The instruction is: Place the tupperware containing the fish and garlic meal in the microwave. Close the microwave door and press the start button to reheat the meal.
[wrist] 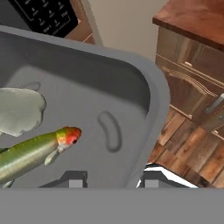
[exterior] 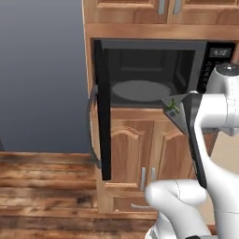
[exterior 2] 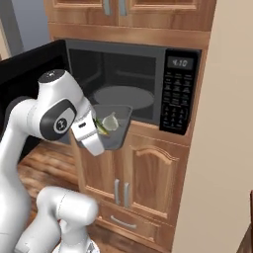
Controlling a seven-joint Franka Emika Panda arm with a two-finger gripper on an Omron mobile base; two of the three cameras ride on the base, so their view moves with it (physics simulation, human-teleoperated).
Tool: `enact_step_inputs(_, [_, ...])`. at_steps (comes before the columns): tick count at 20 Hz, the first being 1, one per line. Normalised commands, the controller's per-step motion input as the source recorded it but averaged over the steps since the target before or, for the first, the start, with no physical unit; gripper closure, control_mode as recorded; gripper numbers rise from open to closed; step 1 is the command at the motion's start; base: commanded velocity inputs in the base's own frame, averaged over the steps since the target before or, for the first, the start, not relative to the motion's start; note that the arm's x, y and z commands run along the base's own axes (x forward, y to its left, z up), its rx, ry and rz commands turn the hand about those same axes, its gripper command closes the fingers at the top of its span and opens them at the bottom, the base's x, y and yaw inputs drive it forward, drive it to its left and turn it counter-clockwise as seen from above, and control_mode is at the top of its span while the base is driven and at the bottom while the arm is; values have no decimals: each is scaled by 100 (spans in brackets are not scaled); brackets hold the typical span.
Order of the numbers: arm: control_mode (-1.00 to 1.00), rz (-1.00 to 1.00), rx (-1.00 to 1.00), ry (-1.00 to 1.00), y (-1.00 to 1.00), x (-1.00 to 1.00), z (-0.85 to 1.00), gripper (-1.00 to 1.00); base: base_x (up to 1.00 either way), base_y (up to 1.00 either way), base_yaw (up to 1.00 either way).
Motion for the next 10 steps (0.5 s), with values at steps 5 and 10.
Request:
enact_step_inputs(5, [100, 0, 0, 0, 0, 0, 0, 100, 44, 0, 27])
enact_step_inputs(10, [100, 0, 0, 0, 0, 0, 0, 100, 36, 0, 28])
